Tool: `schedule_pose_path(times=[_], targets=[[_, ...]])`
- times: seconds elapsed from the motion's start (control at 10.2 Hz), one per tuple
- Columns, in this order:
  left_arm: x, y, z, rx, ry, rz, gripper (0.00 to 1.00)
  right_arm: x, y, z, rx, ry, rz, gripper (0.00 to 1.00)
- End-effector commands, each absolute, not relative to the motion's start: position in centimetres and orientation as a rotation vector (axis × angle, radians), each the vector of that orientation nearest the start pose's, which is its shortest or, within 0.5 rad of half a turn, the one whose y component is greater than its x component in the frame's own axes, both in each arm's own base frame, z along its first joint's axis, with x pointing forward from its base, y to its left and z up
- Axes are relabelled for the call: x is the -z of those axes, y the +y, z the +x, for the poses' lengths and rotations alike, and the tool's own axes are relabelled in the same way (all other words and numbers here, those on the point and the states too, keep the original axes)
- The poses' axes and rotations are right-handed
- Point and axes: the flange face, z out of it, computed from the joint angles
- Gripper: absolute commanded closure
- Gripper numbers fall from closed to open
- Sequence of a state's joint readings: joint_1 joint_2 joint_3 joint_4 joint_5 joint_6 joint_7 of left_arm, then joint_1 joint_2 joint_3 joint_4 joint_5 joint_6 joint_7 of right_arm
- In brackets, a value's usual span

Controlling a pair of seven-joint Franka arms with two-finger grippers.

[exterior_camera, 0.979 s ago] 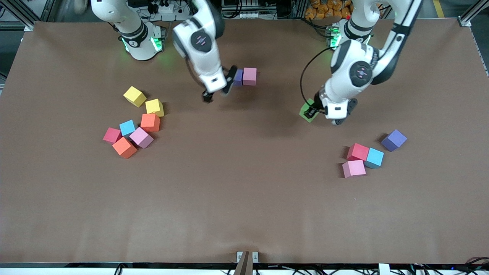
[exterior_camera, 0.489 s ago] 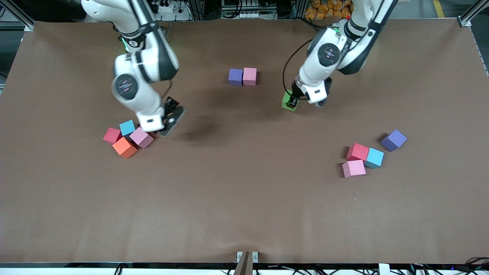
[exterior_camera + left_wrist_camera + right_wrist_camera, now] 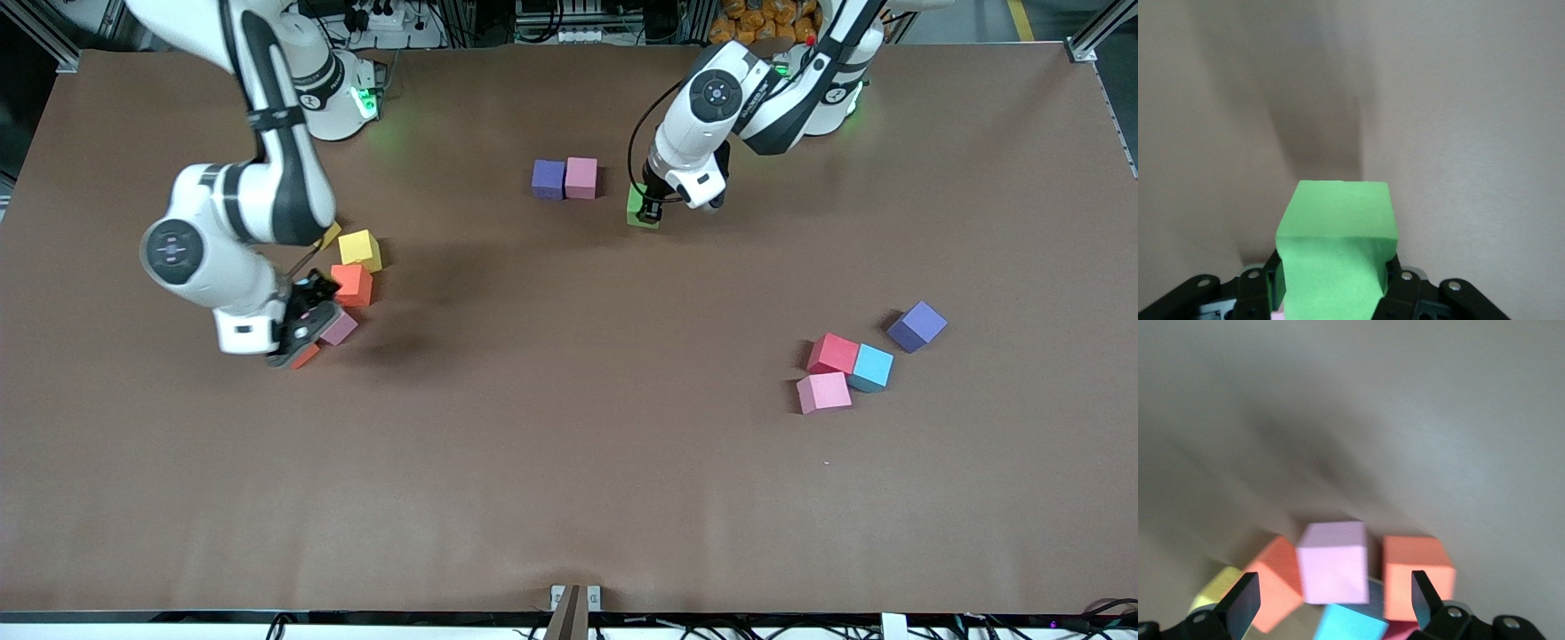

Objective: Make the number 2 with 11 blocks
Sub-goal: 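Place the green cube beside the pink cube while the right gripper reaches orange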

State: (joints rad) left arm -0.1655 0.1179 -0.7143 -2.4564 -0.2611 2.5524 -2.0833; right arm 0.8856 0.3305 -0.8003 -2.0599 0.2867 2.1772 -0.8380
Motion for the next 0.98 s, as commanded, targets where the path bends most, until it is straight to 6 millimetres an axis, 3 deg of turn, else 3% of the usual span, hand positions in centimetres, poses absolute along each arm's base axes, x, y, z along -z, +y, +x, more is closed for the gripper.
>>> schedule_pose_path(times=[0.0, 0.1, 0.49, 0.88], targets=[[-24.5, -38.3, 29.0, -0.410, -2.092, -2.293, 1.00, -30.0, 2.7, 57.9, -0.142, -1.106, -2.941, 0.00], [-24.1, -38.9, 28.0, -0.420, -2.080, -2.281, 1.00, -28.9, 1.3, 58.0, -0.151, -1.129, -2.946, 0.00], [-22.8, -40.2, 25.8, -0.459, -2.040, -2.256, 1.00, -23.2, -1.1, 57.6, -0.121, -1.082, -2.843, 0.00], [-22.0, -41.3, 24.6, -0.522, -2.073, -2.250, 1.00, -21.4, -2.0, 57.5, -0.128, -1.095, -2.839, 0.00]])
